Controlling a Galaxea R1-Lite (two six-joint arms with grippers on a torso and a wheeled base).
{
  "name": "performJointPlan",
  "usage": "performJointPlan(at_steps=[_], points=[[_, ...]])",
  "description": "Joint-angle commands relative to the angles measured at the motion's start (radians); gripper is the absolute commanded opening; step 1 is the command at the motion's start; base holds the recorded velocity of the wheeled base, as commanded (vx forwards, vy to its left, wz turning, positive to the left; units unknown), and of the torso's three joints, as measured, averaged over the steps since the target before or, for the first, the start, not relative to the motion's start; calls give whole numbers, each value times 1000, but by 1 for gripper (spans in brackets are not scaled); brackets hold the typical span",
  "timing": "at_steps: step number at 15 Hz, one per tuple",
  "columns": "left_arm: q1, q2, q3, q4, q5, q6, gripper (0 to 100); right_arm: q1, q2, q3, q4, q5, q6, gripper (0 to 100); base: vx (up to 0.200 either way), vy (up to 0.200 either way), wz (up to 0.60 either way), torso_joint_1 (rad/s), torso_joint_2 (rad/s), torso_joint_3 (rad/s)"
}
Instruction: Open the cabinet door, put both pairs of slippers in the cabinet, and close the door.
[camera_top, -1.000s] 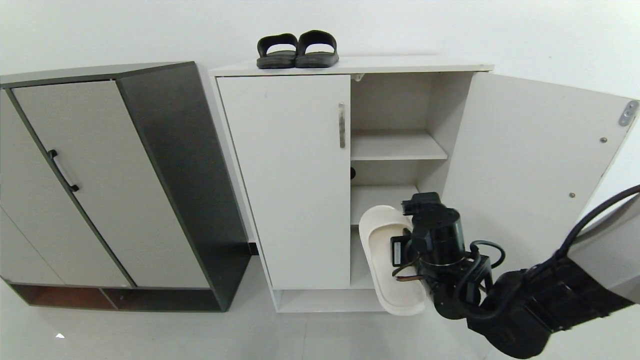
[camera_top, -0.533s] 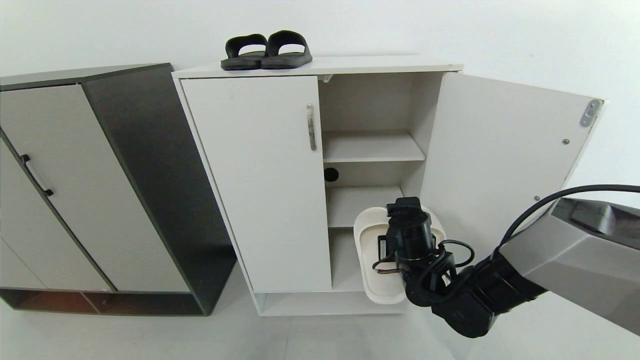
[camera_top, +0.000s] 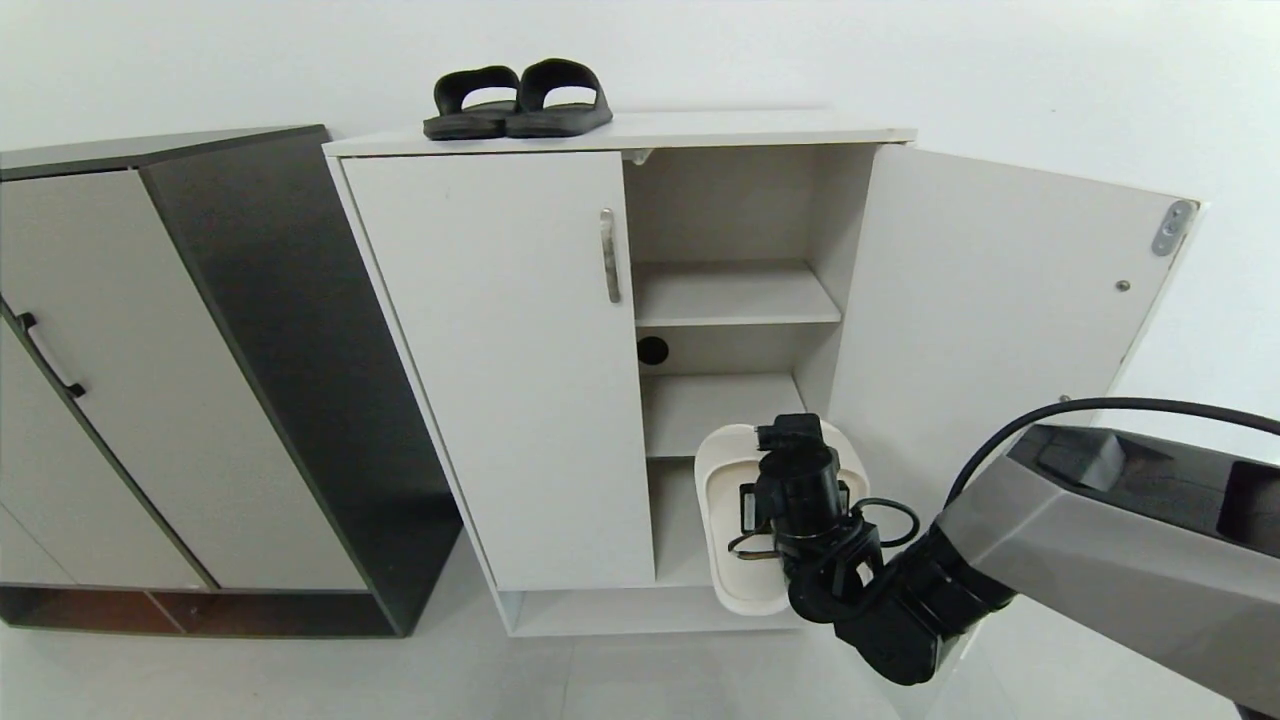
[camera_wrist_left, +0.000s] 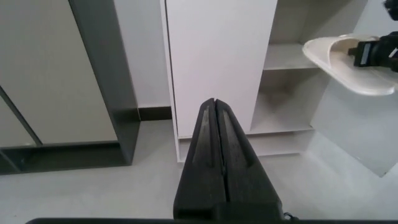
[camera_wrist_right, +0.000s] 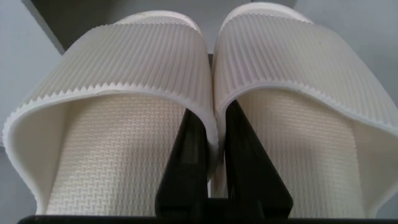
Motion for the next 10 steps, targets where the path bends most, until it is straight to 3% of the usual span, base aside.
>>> performJointPlan(at_steps=[1, 5, 10], points=[[-1, 2, 0, 0, -1, 0, 0, 10, 35, 5, -61, 27, -4, 0, 0, 0, 0, 0, 0, 0], [-1, 2, 0, 0, -1, 0, 0, 13, 34, 45, -90, 65, -11, 0, 0, 0, 0, 0, 0, 0], [1, 2, 0, 0, -1, 2, 0, 13, 37, 47, -89, 65, -11, 0, 0, 0, 0, 5, 3, -169]])
